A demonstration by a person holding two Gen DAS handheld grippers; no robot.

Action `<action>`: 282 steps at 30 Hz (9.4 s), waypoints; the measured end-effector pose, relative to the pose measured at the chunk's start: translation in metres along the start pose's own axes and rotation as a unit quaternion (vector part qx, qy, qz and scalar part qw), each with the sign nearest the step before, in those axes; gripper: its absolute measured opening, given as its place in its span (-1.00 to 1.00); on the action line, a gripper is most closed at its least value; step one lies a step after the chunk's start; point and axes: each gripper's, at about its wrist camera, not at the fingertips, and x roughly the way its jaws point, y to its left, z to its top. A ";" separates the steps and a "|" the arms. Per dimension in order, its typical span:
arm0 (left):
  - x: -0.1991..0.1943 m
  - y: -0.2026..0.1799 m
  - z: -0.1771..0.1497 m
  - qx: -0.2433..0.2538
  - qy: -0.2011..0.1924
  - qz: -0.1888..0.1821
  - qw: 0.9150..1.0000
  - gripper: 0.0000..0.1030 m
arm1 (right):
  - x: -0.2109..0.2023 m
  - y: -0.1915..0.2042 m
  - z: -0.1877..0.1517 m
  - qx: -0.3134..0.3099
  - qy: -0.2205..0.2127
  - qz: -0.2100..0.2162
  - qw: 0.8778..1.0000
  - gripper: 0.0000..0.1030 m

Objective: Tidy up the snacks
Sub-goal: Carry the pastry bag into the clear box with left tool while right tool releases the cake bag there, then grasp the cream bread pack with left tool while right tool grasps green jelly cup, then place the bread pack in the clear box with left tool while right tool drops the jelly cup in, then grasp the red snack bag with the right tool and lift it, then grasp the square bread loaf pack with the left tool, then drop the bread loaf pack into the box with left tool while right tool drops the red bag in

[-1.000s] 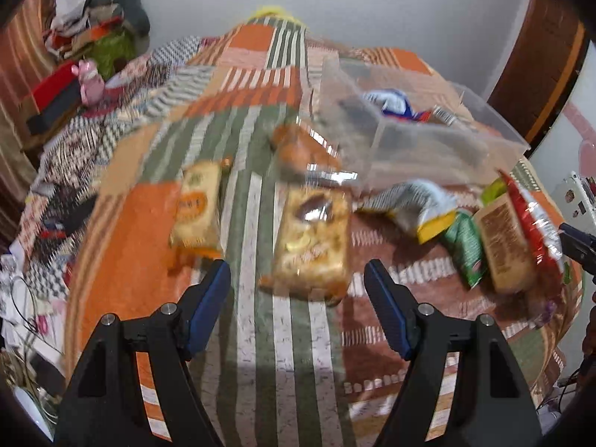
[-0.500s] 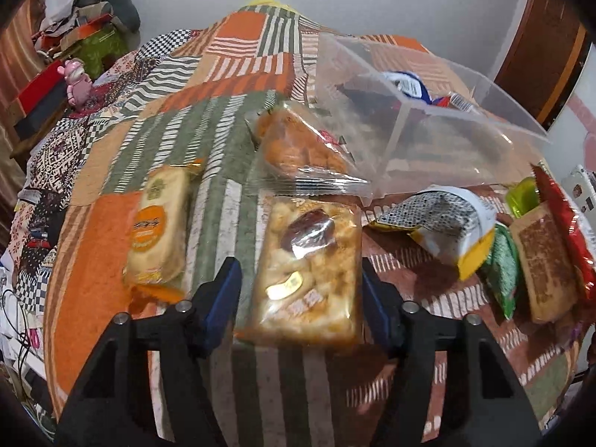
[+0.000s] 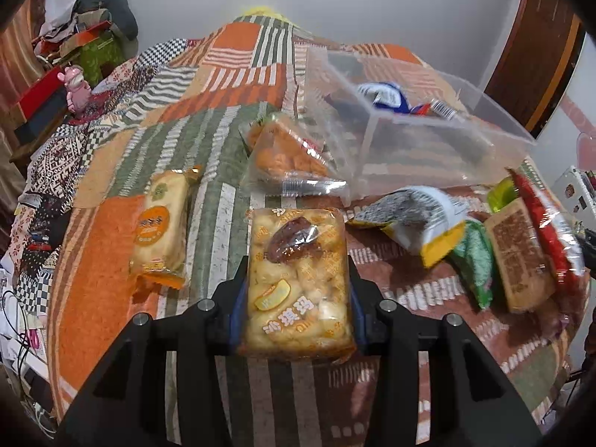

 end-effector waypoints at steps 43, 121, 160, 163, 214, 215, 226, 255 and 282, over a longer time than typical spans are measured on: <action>0.016 -0.075 0.118 0.055 -0.064 -0.071 0.994 -0.14 | 0.053 0.041 0.122 -0.066 -0.064 0.026 0.995 -0.03; -0.060 0.033 0.054 -0.008 -0.094 0.014 0.995 -0.33 | 0.006 0.007 0.041 -0.024 -0.021 0.012 0.999 -0.18; 0.016 -0.128 0.127 0.087 -0.071 -0.095 0.989 -0.33 | 0.039 0.007 0.105 -0.026 -0.075 0.028 0.996 -0.17; 0.026 -0.126 0.129 0.078 -0.063 -0.093 0.991 -0.33 | 0.045 0.010 0.104 -0.032 -0.067 0.028 0.997 -0.17; -0.100 -0.077 -0.049 0.076 -0.012 -0.054 0.996 0.29 | 0.007 0.087 -0.034 -0.097 0.009 0.029 0.995 0.59; -0.099 -0.079 -0.049 0.075 -0.009 -0.054 0.996 0.29 | 0.006 0.087 -0.035 -0.101 0.008 0.035 0.994 0.48; -0.081 -0.115 -0.024 0.084 -0.005 -0.063 0.994 0.29 | -0.032 0.038 -0.027 -0.048 -0.039 0.032 0.998 0.18; -0.006 -0.175 0.008 0.136 0.000 -0.036 0.990 0.18 | -0.035 -0.024 -0.009 0.016 -0.052 0.027 0.998 0.18; -0.051 -0.145 0.088 0.070 -0.102 -0.085 0.989 0.06 | -0.024 0.000 0.092 -0.025 -0.134 0.018 0.990 0.18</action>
